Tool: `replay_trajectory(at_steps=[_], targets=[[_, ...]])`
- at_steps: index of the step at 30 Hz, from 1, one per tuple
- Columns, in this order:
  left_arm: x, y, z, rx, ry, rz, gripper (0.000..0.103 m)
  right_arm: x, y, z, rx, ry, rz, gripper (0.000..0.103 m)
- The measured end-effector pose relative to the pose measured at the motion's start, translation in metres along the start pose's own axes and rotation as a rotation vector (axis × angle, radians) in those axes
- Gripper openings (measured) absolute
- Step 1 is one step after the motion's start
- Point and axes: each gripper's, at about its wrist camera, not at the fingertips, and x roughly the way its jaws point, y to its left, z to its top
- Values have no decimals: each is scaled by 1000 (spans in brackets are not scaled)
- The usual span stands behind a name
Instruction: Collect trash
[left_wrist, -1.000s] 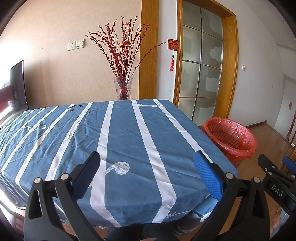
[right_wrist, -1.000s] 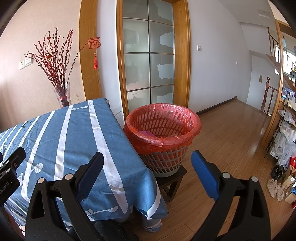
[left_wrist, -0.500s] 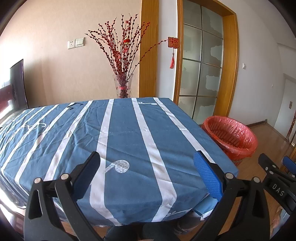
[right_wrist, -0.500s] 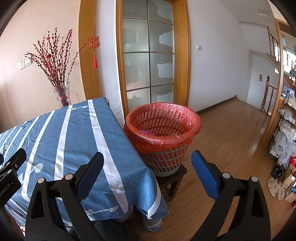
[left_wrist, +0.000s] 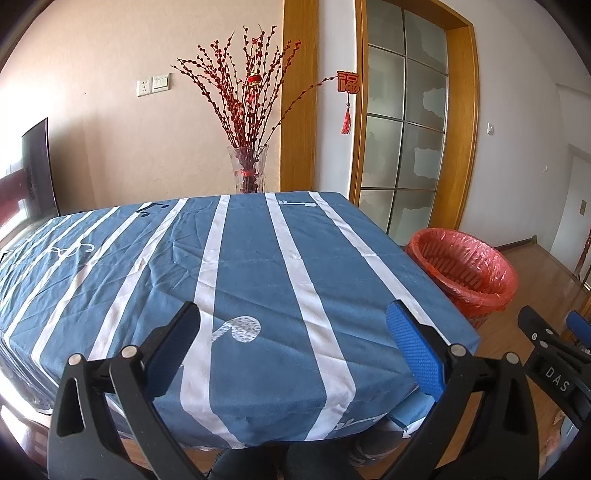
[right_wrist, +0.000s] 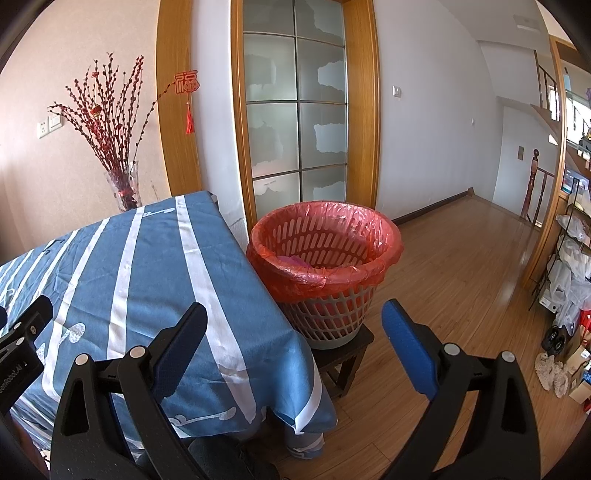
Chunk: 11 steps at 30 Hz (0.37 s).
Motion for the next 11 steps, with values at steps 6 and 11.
replay_trajectory(at_steps=[6, 11], targets=[[1, 0, 1, -2, 2, 3, 99, 0, 0, 1, 1, 1, 0, 95], [1, -1, 1, 3, 4, -3, 99, 0, 0, 1, 1, 1, 0, 95]])
